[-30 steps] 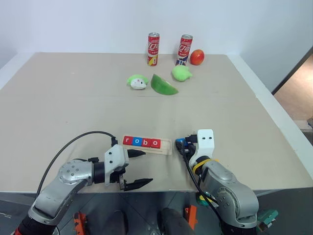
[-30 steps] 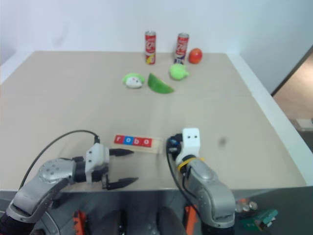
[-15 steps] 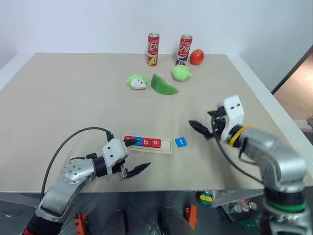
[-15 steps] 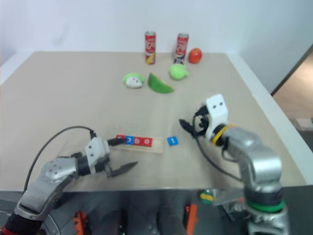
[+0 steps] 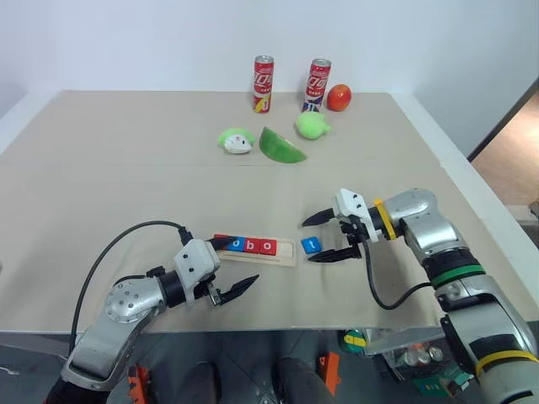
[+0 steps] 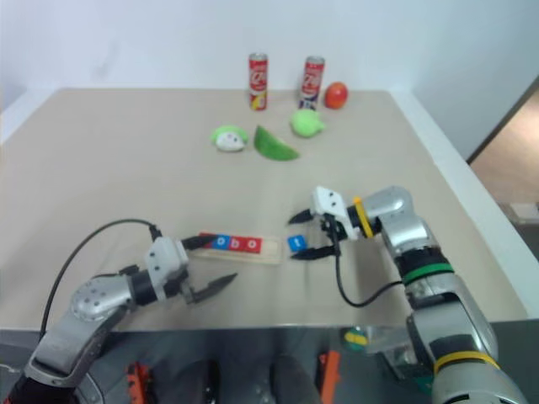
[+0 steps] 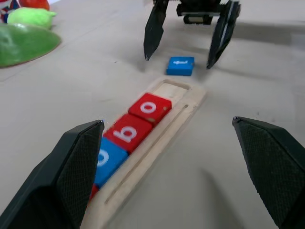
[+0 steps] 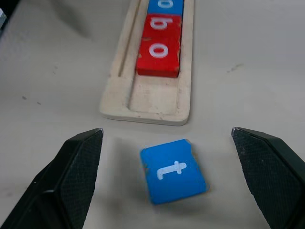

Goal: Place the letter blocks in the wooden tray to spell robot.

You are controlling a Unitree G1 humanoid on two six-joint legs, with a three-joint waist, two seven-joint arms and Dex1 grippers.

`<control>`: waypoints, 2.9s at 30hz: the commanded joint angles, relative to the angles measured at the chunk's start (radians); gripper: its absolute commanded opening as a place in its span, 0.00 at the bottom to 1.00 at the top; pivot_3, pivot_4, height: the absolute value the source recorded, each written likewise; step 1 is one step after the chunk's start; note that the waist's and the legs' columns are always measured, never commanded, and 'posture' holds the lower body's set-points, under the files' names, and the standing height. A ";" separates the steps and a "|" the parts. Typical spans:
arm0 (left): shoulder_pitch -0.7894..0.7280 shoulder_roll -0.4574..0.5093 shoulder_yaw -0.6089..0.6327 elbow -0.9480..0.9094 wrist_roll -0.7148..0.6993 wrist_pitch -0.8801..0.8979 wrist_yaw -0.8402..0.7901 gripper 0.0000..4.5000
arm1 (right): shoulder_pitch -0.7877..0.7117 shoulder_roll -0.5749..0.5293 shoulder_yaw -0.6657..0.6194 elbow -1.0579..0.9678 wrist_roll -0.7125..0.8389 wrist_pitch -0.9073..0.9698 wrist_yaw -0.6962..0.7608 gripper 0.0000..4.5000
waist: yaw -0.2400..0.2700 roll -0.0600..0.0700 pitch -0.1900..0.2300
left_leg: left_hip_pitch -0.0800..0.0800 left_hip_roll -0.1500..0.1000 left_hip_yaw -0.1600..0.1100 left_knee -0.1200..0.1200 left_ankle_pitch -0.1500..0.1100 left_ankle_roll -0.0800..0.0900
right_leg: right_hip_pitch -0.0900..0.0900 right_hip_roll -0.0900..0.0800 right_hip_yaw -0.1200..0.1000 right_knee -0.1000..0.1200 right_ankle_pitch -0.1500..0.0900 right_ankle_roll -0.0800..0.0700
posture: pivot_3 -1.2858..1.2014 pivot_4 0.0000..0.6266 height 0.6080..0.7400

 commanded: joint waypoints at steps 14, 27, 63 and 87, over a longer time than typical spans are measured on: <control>0.018 0.021 0.018 -0.043 -0.008 0.009 -0.011 1.00 | 0.133 -0.014 -0.105 -0.109 0.042 0.102 -0.034 0.94 | 0.000 0.000 0.000 | 0.004 0.000 -0.001 0.001 0.001 0.000 | 0.004 0.000 -0.001 0.000 0.001 0.001 | 0.52 0.24 1.00; -0.023 0.011 0.006 -0.005 -0.011 0.008 -0.044 1.00 | 0.275 -0.055 -0.140 -0.315 0.051 0.198 -0.123 0.94 | 0.001 0.000 0.000 | 0.004 0.000 -0.001 0.001 0.001 0.000 | 0.004 0.000 -0.001 0.000 -0.002 0.006 | 0.52 0.24 1.00; -0.011 0.020 0.004 -0.009 0.002 0.010 -0.035 1.00 | 0.463 -0.019 -0.234 -0.666 0.092 0.419 -0.481 0.81 | 0.016 0.000 0.000 | 0.003 0.000 -0.001 0.002 0.001 0.000 | 0.004 0.000 0.000 0.000 -0.002 0.007 | 0.52 0.24 1.00; -0.019 0.014 0.005 0.015 0.020 -0.003 -0.046 1.00 | 0.400 -0.059 -0.266 -0.715 0.146 0.478 -0.516 0.26 | 0.017 0.000 0.000 | 0.003 0.000 0.000 0.002 0.000 0.000 | 0.002 0.001 0.001 0.000 -0.002 0.007 | 0.52 0.24 1.00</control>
